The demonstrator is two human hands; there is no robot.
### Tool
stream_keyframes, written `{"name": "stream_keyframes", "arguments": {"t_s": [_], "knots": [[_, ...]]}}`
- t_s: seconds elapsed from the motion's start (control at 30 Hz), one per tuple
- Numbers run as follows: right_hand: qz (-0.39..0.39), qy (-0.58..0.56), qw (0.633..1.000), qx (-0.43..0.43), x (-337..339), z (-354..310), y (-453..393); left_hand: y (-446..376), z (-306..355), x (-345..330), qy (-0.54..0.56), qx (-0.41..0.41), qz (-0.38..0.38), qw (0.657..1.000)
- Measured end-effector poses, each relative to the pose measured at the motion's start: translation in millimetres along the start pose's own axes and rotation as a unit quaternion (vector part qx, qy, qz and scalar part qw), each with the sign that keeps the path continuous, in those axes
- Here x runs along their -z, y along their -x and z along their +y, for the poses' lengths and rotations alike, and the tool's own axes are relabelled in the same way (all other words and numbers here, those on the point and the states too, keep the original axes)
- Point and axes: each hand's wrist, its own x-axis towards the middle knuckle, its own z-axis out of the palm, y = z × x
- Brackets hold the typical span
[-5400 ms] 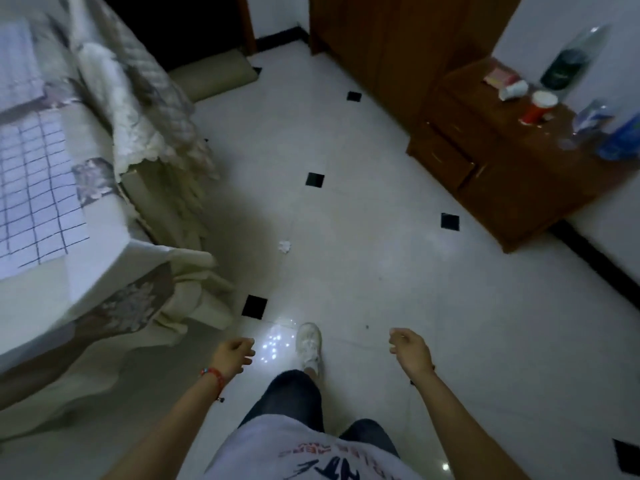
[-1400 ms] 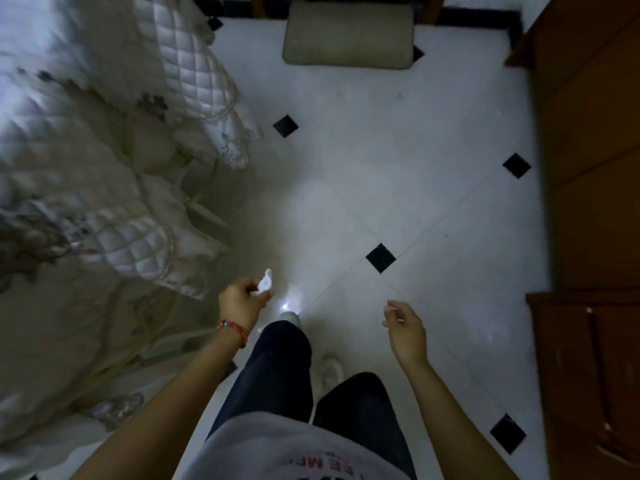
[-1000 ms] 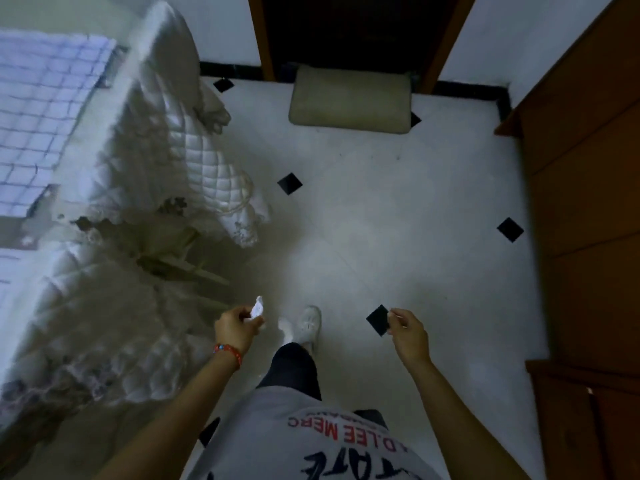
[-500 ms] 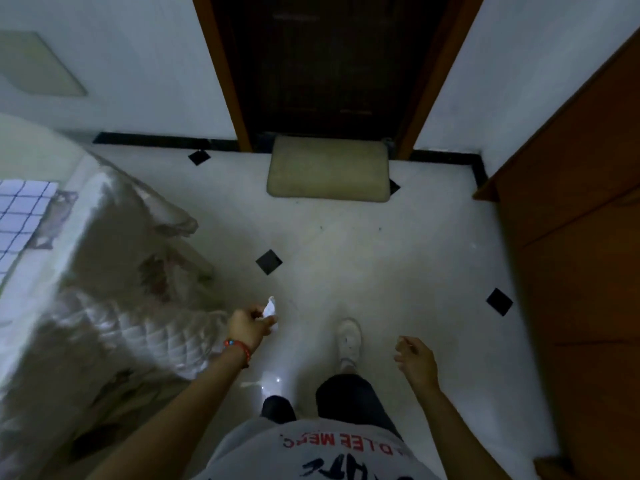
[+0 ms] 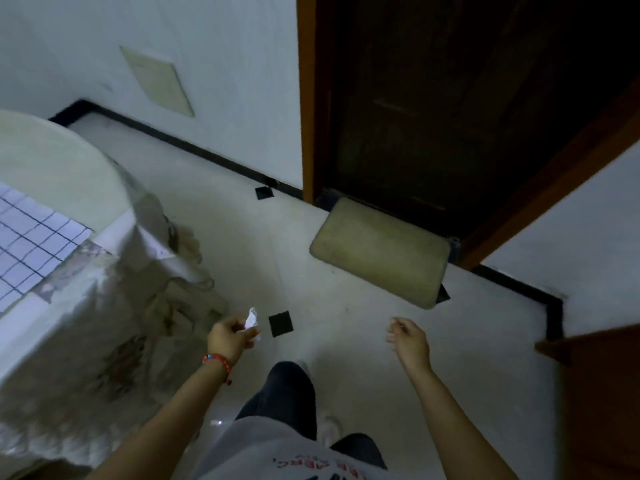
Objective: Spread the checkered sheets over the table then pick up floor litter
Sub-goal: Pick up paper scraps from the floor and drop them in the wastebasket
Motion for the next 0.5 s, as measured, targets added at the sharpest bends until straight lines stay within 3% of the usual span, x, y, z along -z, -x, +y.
{"name": "stream_keyframes", "arguments": {"t_s": [0.27, 0.5], "knots": [[-0.078, 0.078, 0.993, 0.035, -43.9, -93.3, -131.0, -103.9, 39.8, -17.6, 0.031, 0.061, 0.08, 0.994], [-0.096, 0.074, 0.992, 0.029, -55.1, -177.1, -231.4, -207.0, 133.7, -41.8, 0.037, 0.06, 0.102, 0.992]]}}
